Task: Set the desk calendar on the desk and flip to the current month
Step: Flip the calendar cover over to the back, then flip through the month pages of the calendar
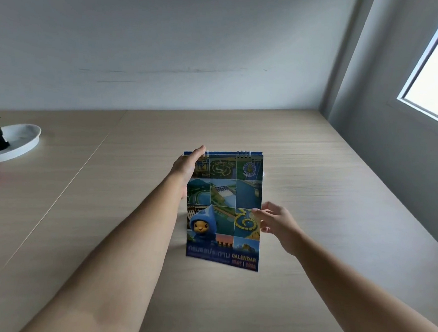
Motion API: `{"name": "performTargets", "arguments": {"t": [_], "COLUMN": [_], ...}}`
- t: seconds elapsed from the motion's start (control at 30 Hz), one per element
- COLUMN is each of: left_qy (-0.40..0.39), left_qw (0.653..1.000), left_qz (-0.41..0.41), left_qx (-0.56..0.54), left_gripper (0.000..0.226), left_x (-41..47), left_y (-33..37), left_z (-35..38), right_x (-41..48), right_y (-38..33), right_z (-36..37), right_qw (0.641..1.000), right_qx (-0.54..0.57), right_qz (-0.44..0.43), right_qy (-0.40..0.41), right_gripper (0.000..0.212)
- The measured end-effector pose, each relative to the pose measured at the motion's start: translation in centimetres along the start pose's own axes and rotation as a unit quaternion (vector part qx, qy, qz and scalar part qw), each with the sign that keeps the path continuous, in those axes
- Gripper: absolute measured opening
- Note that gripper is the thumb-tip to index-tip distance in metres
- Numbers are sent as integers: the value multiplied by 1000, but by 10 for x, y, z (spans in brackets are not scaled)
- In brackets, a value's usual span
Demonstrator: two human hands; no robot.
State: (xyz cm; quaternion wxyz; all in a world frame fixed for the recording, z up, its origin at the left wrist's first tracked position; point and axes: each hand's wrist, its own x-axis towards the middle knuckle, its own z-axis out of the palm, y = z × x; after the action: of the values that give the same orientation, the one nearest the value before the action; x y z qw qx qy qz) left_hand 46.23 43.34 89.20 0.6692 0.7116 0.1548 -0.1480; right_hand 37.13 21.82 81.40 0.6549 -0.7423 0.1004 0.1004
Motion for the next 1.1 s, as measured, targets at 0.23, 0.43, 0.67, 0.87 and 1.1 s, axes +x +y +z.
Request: {"name": "performTargets", "arguments": {"t": [0.23, 0.43, 0.67, 0.87, 1.1], "left_qy": [-70, -21, -13, 52, 90], "left_qw": [995, 981, 970, 990, 977], "left_qz": [44, 56, 69, 131, 175], "left_qx": [-57, -183, -231, -10, 83], "left_gripper": [86, 62, 33, 13, 13], "left_x": [-9, 2, 3, 8, 17], "left_y": [8, -1, -20, -27, -28], "left_z": [-31, -26, -26, -23, -20], "right_x": [-31, -4, 52, 40, 17], "right_y": [-59, -139, -108, -39, 3], "right_z": [-33, -41, -25, -9, 11], "right_qw": [971, 974, 933, 955, 963], "right_qx": [191, 142, -289, -198, -204], "right_qz": [-30, -159, -180, -170, -133], "right_qy": [-142, -81, 117, 144, 112], "right_gripper": [44, 43, 39, 52, 62]}}
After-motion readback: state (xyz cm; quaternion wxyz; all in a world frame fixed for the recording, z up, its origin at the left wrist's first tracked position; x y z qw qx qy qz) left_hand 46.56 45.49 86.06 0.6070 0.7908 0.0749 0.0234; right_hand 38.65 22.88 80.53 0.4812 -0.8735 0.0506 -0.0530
